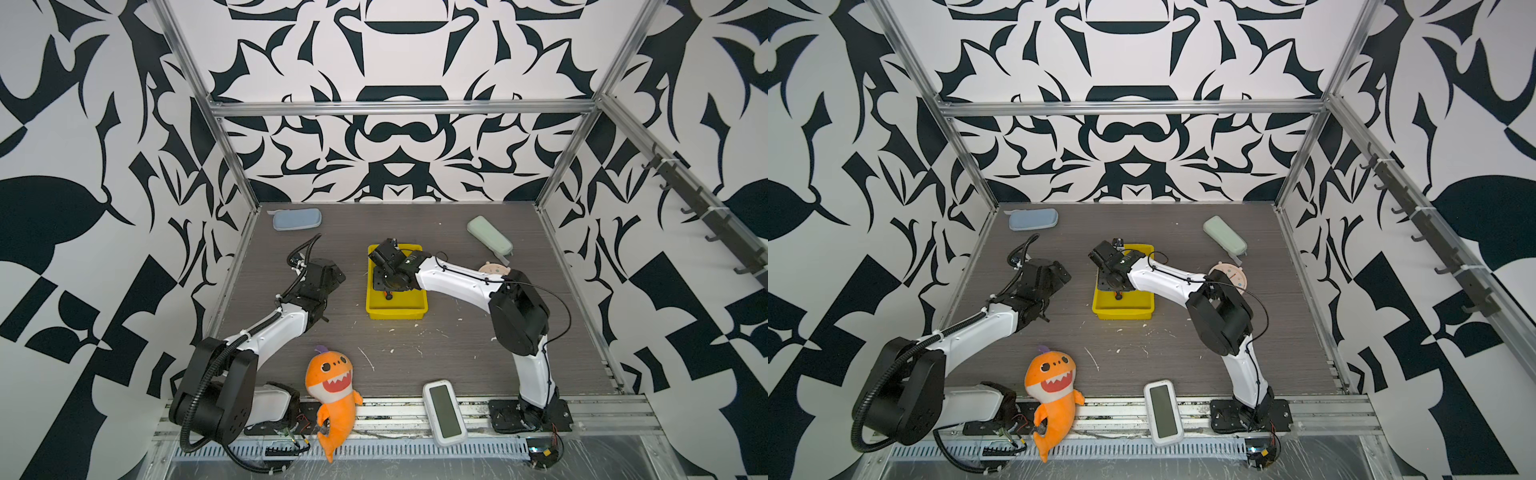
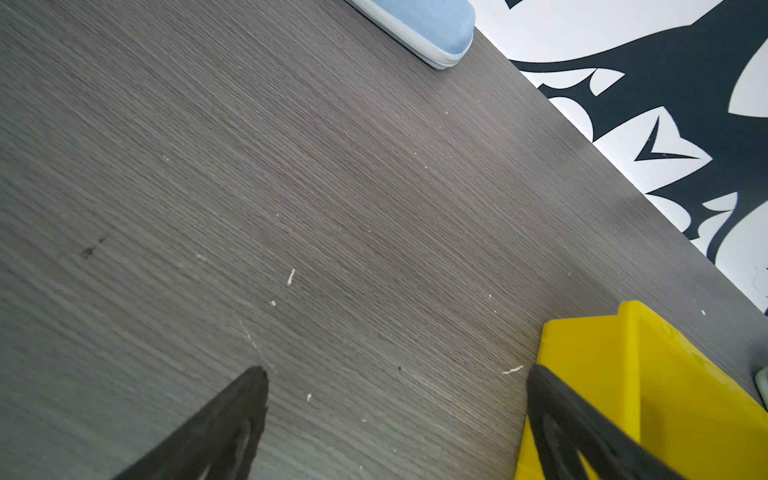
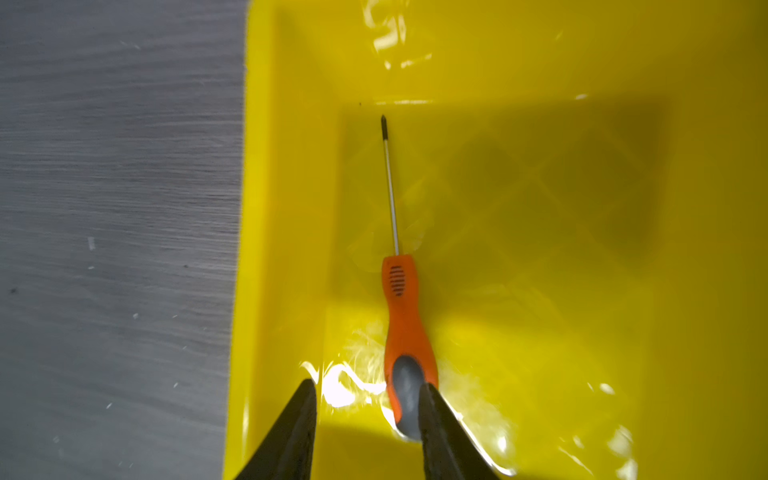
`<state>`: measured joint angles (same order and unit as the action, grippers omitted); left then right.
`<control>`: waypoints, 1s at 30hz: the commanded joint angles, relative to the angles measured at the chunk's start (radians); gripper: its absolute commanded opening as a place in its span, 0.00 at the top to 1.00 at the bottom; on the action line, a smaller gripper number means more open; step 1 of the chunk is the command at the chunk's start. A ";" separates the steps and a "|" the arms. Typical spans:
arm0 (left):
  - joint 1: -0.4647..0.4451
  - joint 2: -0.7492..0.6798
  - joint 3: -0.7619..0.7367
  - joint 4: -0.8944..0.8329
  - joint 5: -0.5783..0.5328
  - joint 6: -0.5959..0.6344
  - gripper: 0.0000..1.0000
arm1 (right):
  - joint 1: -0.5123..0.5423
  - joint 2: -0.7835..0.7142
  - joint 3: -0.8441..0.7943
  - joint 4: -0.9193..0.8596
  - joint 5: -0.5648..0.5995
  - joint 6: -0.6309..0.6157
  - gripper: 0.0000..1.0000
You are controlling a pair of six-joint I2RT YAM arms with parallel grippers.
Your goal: Put the screwdriver in the bin
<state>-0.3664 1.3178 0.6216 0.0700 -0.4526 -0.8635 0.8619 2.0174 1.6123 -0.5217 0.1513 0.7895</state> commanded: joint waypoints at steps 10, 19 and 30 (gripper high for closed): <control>0.002 0.007 0.037 -0.033 -0.021 0.026 0.00 | 0.003 -0.479 -0.463 0.317 0.263 -0.195 0.32; 0.001 -0.001 0.049 -0.044 0.004 0.031 0.00 | 0.003 -0.620 -0.552 0.073 0.535 -0.526 0.22; 0.001 -0.036 -0.023 0.050 -0.013 0.022 0.00 | -0.401 -0.855 -1.266 1.109 0.366 -0.970 0.22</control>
<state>-0.3664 1.2991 0.6155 0.0956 -0.4507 -0.8371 0.5434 1.1503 0.3706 0.2592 0.5926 -0.1196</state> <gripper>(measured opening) 0.997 0.780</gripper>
